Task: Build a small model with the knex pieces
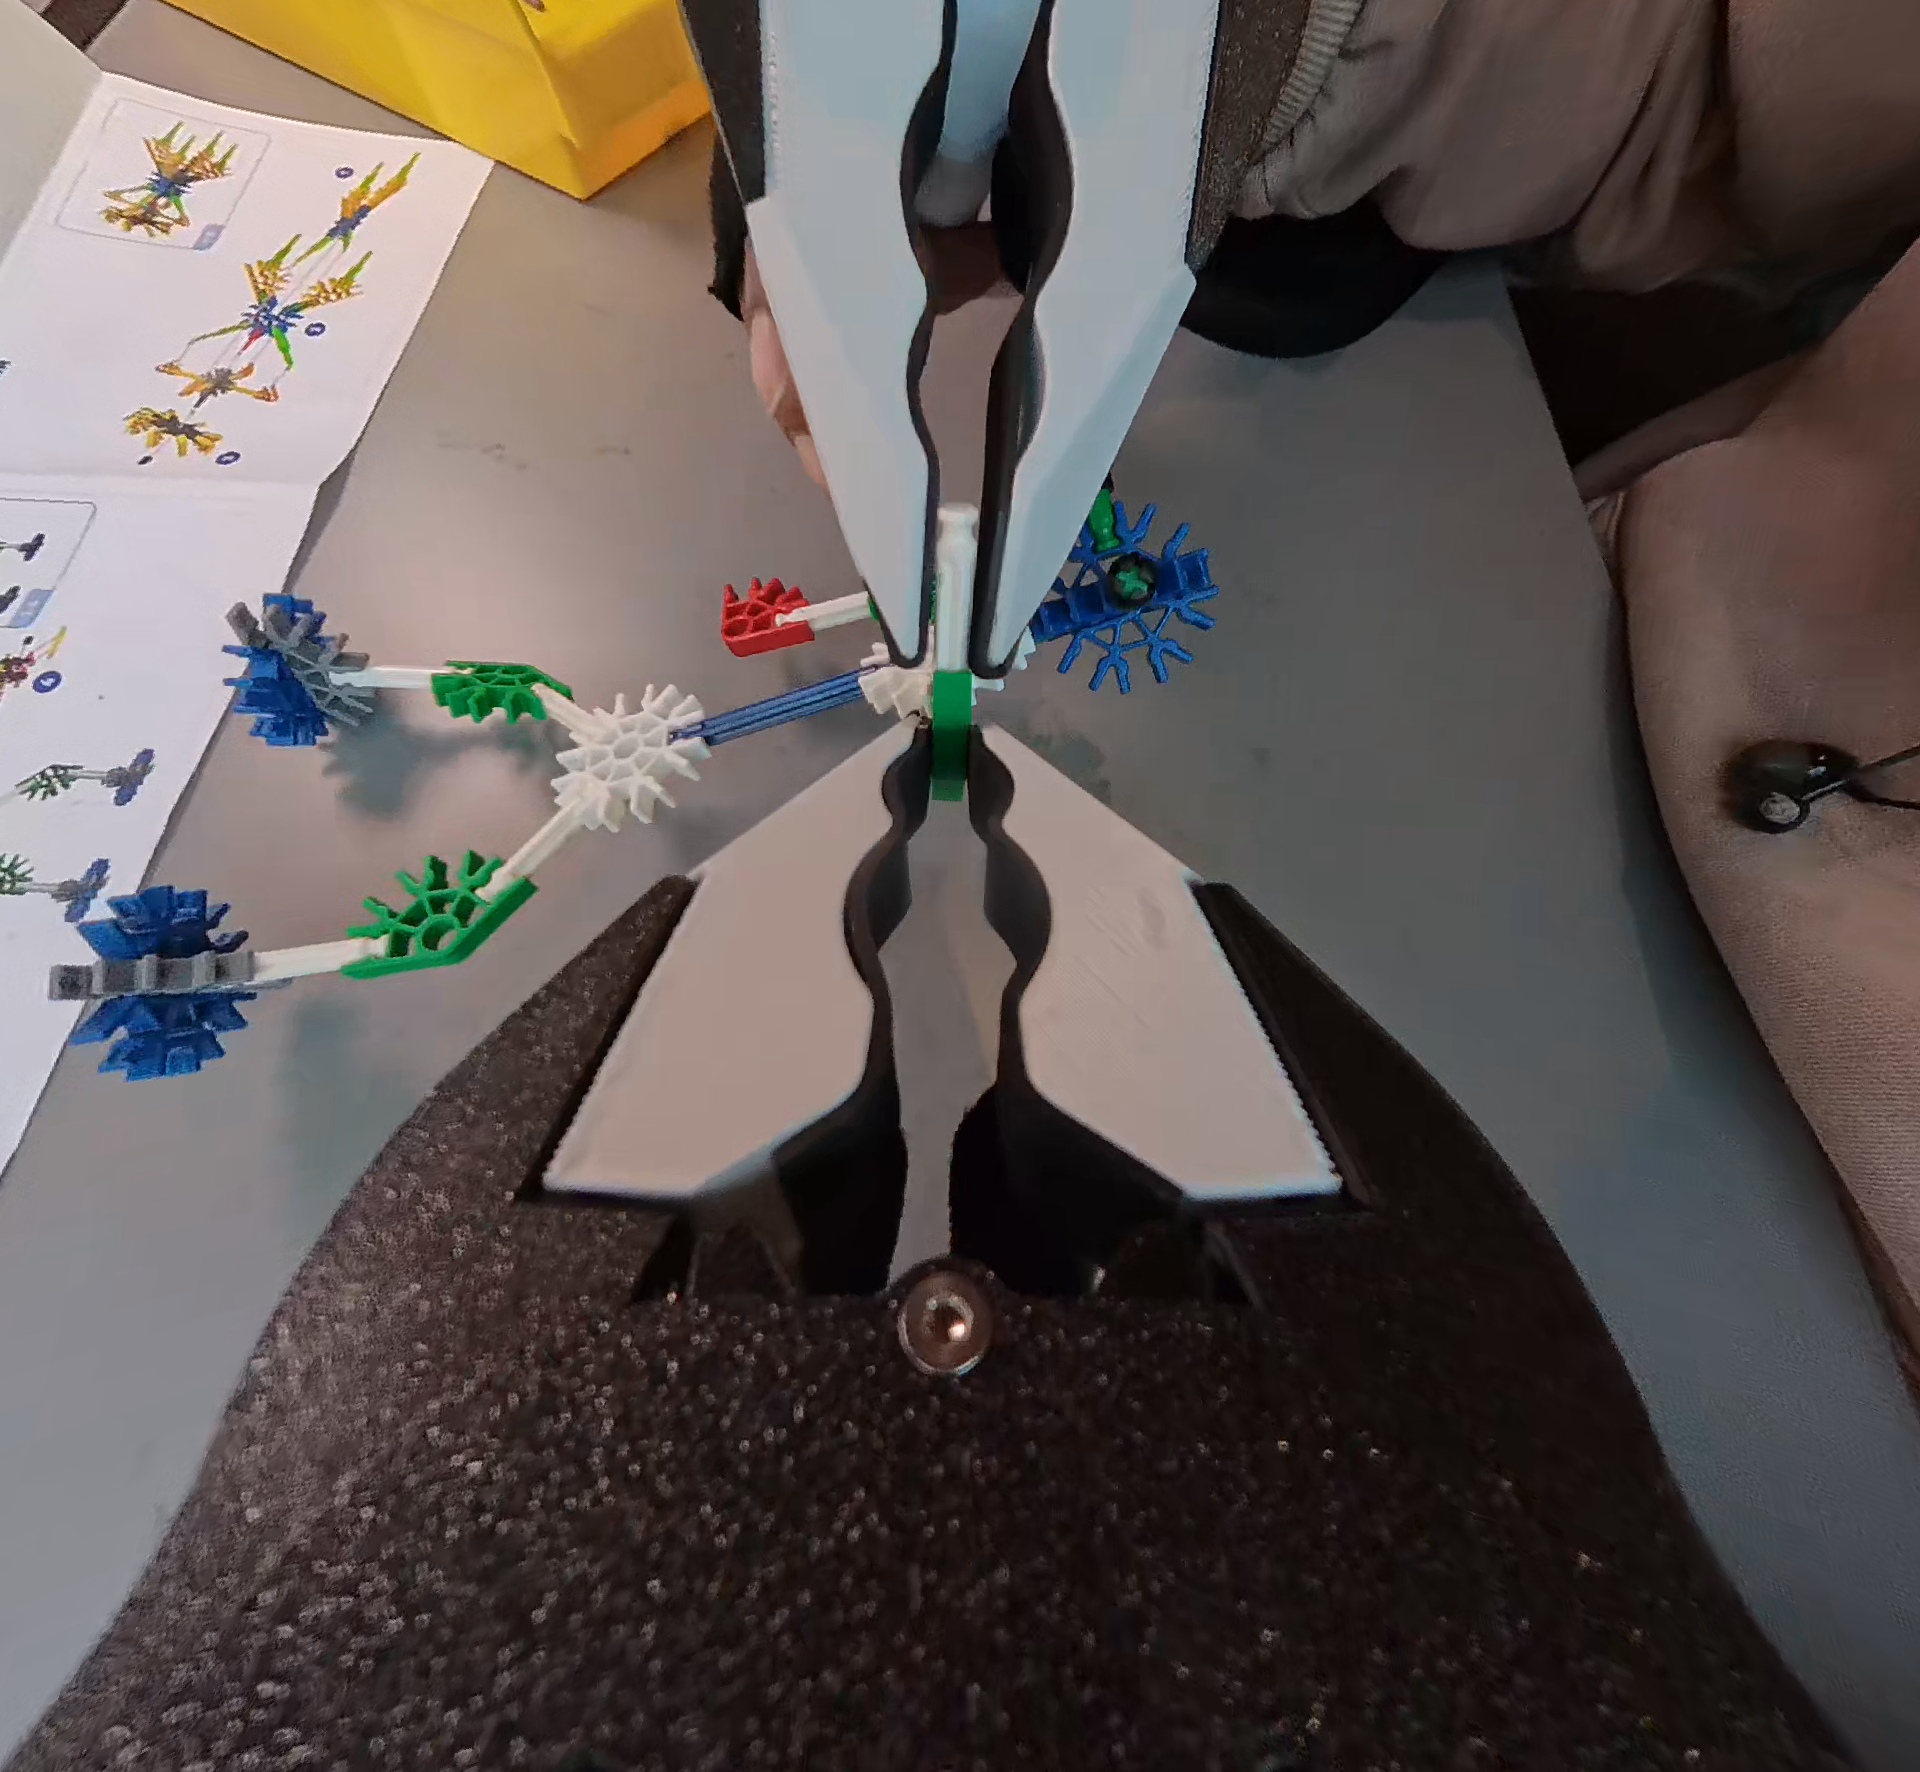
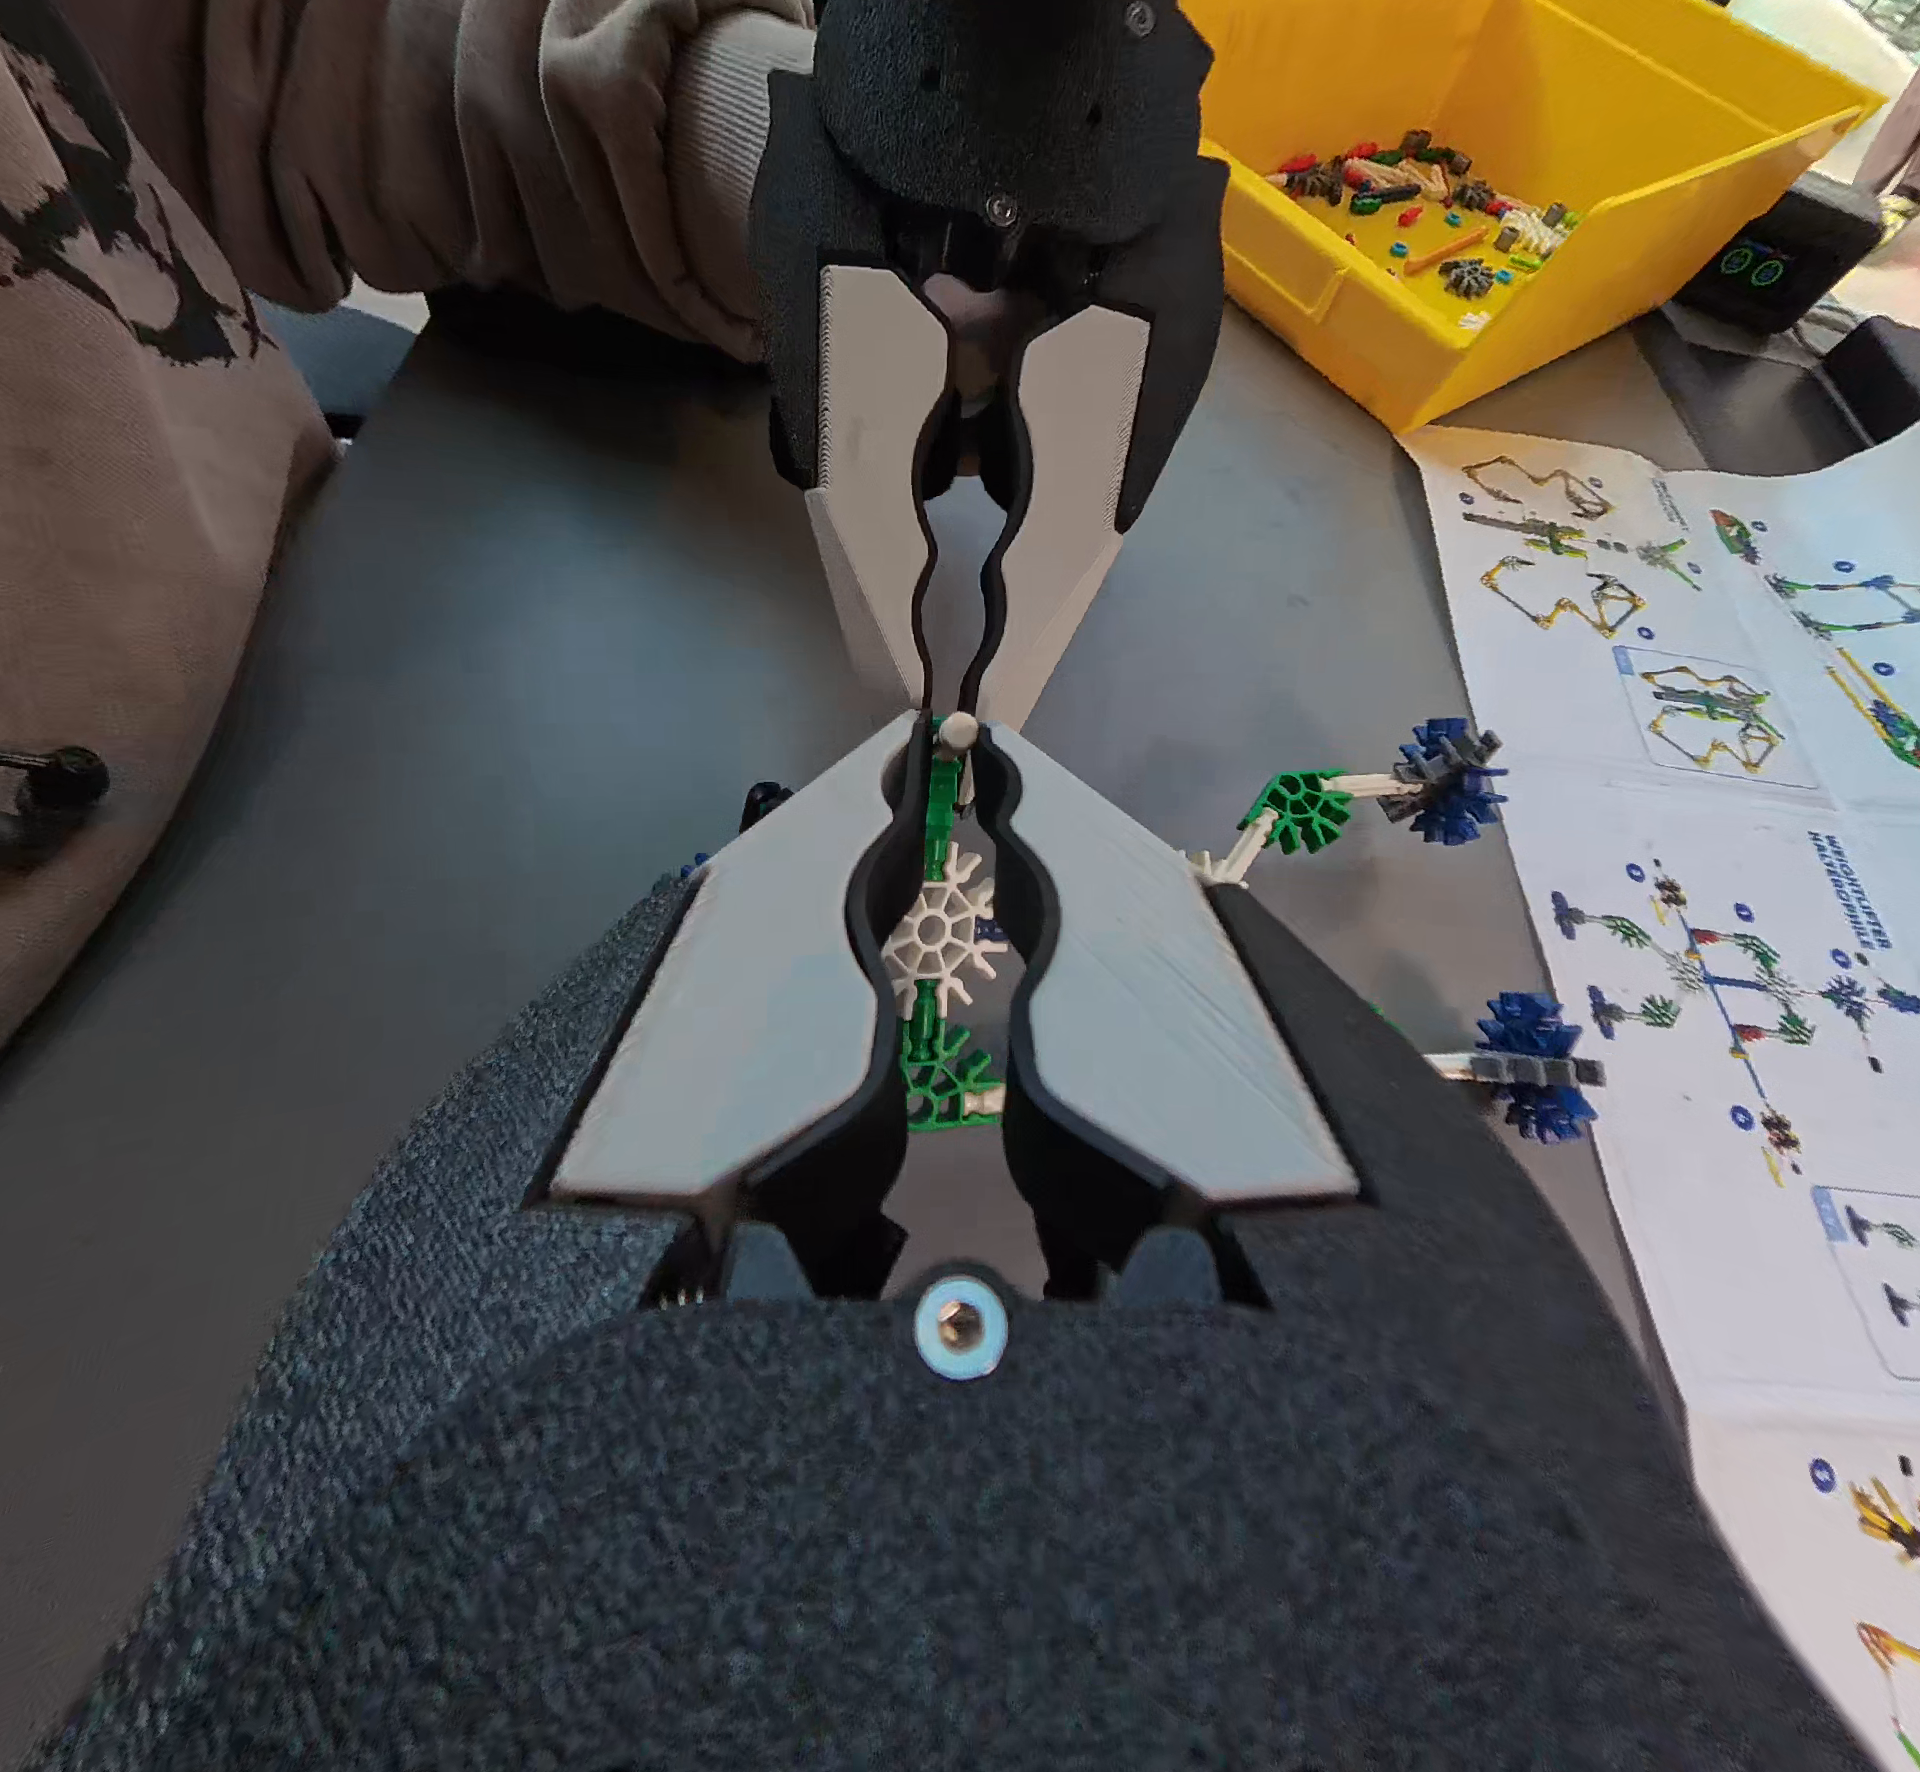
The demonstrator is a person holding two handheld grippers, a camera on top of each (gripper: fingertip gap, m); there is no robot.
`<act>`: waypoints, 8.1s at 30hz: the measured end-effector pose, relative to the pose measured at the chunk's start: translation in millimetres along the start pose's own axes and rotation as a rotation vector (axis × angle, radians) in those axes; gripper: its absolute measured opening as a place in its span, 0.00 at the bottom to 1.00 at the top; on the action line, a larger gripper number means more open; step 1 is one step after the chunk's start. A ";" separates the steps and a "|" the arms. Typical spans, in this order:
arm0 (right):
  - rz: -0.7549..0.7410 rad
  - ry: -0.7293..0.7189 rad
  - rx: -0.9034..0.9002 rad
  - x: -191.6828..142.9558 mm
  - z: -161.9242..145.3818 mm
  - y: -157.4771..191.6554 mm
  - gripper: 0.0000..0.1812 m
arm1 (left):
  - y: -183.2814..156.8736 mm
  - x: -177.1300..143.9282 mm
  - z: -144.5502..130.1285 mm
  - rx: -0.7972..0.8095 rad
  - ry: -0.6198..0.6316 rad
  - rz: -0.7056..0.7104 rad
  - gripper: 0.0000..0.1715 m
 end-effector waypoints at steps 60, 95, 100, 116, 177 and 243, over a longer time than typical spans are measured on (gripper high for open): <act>0.028 -0.529 0.194 -19.1 8.9 -11.9 0.02 | -5.9 -29.4 29.6 -0.036 -0.452 -0.123 0.04; -0.298 -0.242 0.337 -49.4 -41.2 -58.7 0.25 | 140.2 -242.2 -102.0 -0.534 -0.159 1.491 0.03; -0.287 -0.249 0.350 -46.4 -42.5 -58.1 0.25 | 141.6 -240.9 -105.7 -0.541 -0.150 1.478 0.09; -0.092 0.032 0.178 -12.9 -57.6 -29.9 0.22 | 43.2 -51.8 -26.8 -0.160 -0.142 -0.037 0.15; 0.220 0.211 0.287 22.8 -62.1 -27.4 0.17 | 21.2 20.9 -21.5 -0.339 0.047 -0.028 0.17; 0.215 -0.048 0.474 10.7 -29.6 -19.2 0.03 | 7.3 25.9 -15.7 -0.017 -0.012 0.113 0.03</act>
Point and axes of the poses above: each gripper's, where its closed fingertips meet, x out along the fingers, z out of its top, y = z × x across the jaws, the point moved 8 cm from there along -x, back along the fingers, and after that the axes turned 8 degrees about -x, right-handed, at the moved point
